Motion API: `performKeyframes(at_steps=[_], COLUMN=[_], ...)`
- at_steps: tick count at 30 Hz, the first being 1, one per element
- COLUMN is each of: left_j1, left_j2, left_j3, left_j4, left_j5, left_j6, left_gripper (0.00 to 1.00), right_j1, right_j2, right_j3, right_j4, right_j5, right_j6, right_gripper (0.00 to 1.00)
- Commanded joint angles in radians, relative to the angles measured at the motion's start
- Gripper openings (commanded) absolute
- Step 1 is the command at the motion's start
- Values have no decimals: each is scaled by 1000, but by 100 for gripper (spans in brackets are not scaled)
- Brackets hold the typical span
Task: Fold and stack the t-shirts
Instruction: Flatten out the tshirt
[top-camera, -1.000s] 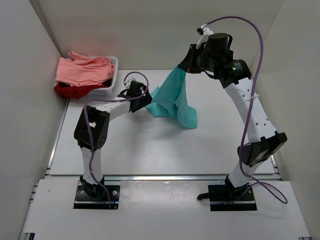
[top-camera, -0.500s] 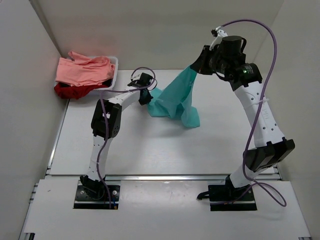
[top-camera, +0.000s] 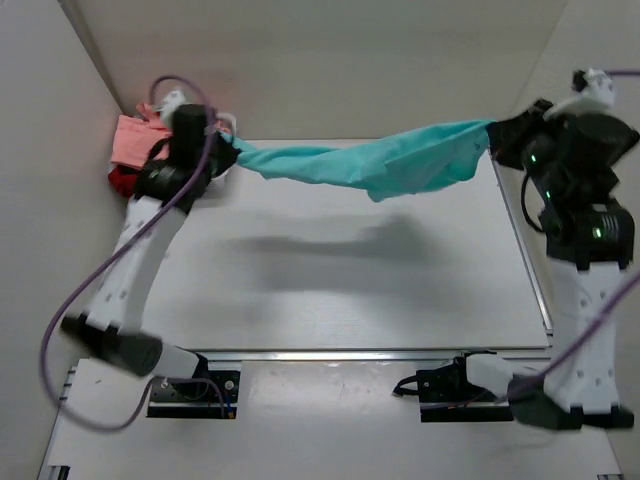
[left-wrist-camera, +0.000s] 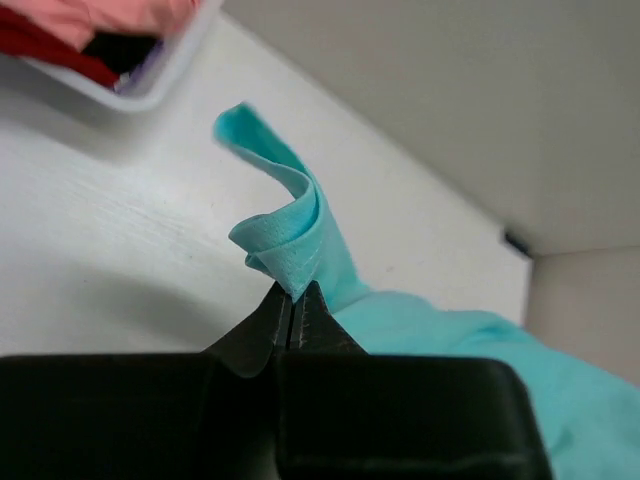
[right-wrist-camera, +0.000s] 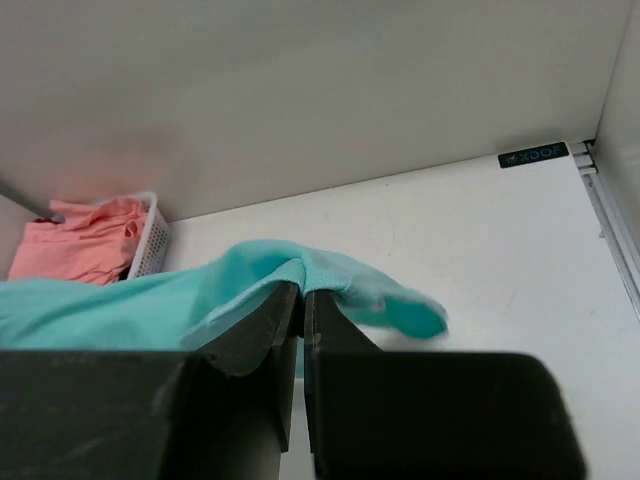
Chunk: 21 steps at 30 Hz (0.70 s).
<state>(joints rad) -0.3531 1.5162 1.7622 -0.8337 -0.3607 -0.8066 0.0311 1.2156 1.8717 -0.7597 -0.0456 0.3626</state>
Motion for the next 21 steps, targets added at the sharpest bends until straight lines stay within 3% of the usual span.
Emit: performKeyframes(at_steps=[1, 6, 11, 14, 16, 17, 18, 19, 20, 21], left_j1=[37, 66, 98, 92, 86, 85, 95, 100, 108, 112], left_j2=[-196, -286, -257, -93, 129, 251, 385, 444, 549, 597], left_j3=[-98, -70, -185, -135, -15, 81, 220, 283, 424, 536], left_j4=[-125, -267, -217, -171, -186, -189, -217, -241, -287, -297], left_j5=[-6, 11, 129, 137, 135, 143, 170, 186, 216, 233], left_j6=[3, 30, -11, -42, -34, -25, -25, -31, -42, -42], left_gripper=[0, 0, 0, 0, 0, 9, 29, 42, 47, 47], right_j1=[-26, -190, -197, -152, -94, -85, -79, -71, -74, -65], right_j2=[-198, -275, -252, -141, 2, 51, 149, 267, 336, 451], right_j3=[-178, -191, -241, -275, -295, -296, -267, -247, -145, -29], right_j4=[74, -21, -15, 23, 68, 97, 117, 120, 90, 35], right_j5=[29, -123, -137, -125, -111, -111, -129, -134, -129, -90], right_j6=[-5, 9, 19, 22, 33, 35, 20, 15, -2, -10], right_gripper=[0, 0, 0, 0, 0, 0, 0, 0, 15, 23])
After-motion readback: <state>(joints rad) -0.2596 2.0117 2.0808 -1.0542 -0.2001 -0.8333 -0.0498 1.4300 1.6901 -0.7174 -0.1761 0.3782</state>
